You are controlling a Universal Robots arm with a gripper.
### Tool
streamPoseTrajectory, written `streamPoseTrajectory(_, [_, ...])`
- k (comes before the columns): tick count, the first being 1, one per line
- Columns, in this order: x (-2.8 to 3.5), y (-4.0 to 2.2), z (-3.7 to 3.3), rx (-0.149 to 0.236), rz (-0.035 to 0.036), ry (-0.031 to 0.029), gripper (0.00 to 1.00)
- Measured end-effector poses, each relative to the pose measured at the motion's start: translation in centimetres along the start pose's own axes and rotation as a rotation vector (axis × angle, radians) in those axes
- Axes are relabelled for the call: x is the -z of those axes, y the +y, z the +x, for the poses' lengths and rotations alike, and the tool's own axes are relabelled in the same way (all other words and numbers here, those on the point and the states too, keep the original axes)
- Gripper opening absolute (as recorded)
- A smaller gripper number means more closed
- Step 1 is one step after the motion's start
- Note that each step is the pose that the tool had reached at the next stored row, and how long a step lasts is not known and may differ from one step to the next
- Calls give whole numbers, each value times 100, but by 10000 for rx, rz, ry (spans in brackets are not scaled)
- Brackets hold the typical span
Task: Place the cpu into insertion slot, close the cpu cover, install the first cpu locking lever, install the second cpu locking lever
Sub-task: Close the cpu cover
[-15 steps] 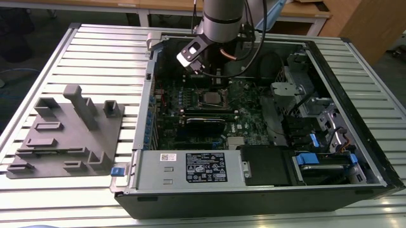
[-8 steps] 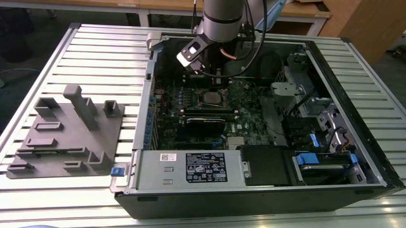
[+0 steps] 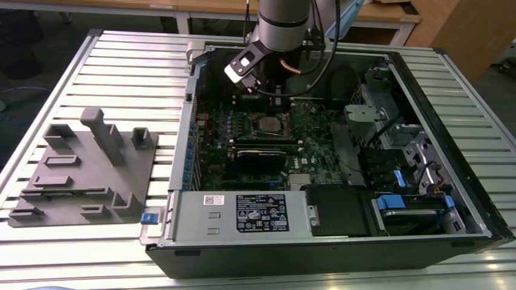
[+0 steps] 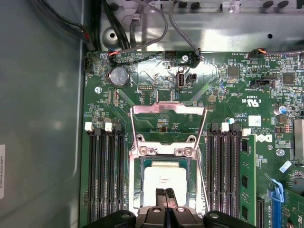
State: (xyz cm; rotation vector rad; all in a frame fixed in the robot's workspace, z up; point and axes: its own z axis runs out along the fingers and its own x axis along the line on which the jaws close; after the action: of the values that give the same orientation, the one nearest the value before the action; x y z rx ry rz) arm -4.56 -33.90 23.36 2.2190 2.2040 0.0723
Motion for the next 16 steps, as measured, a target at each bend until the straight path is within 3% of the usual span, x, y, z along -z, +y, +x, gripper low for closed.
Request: streamPoseTrajectory(16, [81,3,2,0,1,0,11])
